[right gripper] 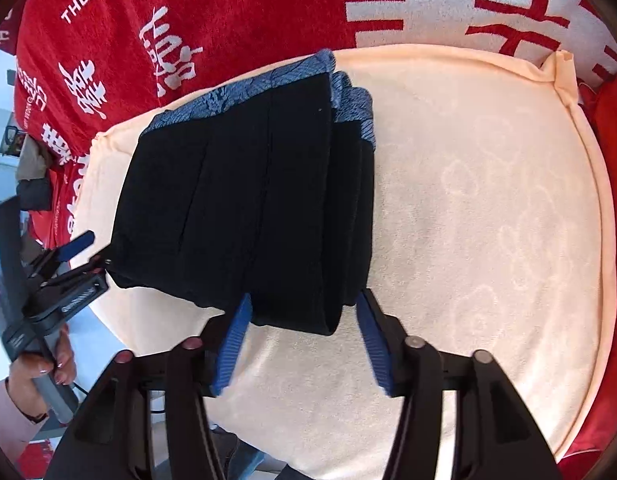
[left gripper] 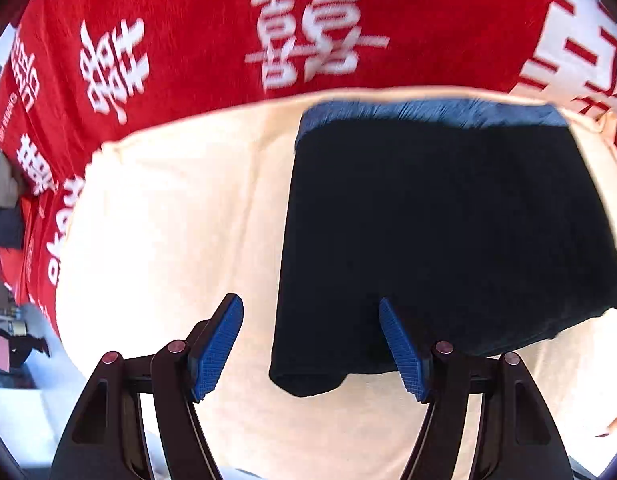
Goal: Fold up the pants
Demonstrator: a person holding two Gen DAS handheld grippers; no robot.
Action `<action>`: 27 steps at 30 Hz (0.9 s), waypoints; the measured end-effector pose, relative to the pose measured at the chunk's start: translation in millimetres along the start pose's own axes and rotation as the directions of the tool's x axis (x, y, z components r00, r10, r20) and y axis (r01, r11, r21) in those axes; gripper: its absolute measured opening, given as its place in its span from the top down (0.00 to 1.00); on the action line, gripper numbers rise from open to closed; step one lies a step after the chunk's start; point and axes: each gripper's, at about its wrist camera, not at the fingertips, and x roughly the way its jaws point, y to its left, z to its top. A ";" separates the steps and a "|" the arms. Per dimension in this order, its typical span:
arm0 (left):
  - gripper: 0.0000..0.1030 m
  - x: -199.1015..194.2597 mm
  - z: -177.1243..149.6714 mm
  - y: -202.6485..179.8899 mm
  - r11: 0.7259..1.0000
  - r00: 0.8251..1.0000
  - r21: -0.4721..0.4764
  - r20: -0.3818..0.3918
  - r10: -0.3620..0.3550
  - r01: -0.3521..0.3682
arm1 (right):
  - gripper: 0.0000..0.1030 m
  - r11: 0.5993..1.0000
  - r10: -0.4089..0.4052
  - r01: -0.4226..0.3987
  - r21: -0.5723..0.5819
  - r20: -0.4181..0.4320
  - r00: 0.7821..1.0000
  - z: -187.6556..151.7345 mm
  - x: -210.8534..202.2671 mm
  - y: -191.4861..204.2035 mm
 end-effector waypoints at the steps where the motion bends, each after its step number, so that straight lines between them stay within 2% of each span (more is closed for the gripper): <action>1: 0.27 3.9 -2.1 2.5 1.000 1.000 -0.009 -0.011 -0.008 0.008 | 0.33 1.000 0.000 0.000 0.004 -0.006 1.000 -1.6 2.3 2.1; 2: 0.21 4.5 -4.2 4.8 1.000 1.000 -0.020 -0.012 -0.006 0.006 | 0.31 1.000 -0.005 0.005 0.006 -0.016 1.000 -3.9 5.0 4.1; 3: 0.20 2.2 -5.6 6.5 1.000 1.000 -0.023 -0.002 -0.003 0.003 | 0.30 1.000 -0.014 0.015 0.006 -0.029 0.999 -7.0 8.0 5.6; 8: 0.20 -7.9 -16.4 11.6 0.999 0.999 -0.010 -0.007 -0.044 0.044 | 0.23 0.998 -0.050 0.053 0.030 -0.077 0.996 -25.0 14.2 8.3; 12: 0.20 -14.1 -23.6 18.3 0.996 0.996 -0.004 -0.021 -0.090 0.090 | 0.22 0.995 -0.068 0.074 0.062 -0.091 0.994 -37.6 13.3 8.4; 17: 0.20 -20.9 -29.5 32.7 0.990 0.990 -0.045 -0.036 -0.137 0.136 | 0.15 0.990 -0.098 0.104 0.098 -0.059 0.993 -44.0 9.2 10.8; 21: 0.20 -22.7 -27.3 43.3 0.988 0.989 -0.066 -0.036 -0.140 0.137 | 0.14 0.984 -0.143 0.144 0.100 -0.021 0.990 -39.6 3.3 17.0; 27: 0.20 -23.9 -18.5 54.4 0.988 0.990 -0.070 -0.027 -0.138 0.136 | 0.14 0.976 -0.139 0.137 0.169 0.000 0.990 -35.0 -4.6 11.9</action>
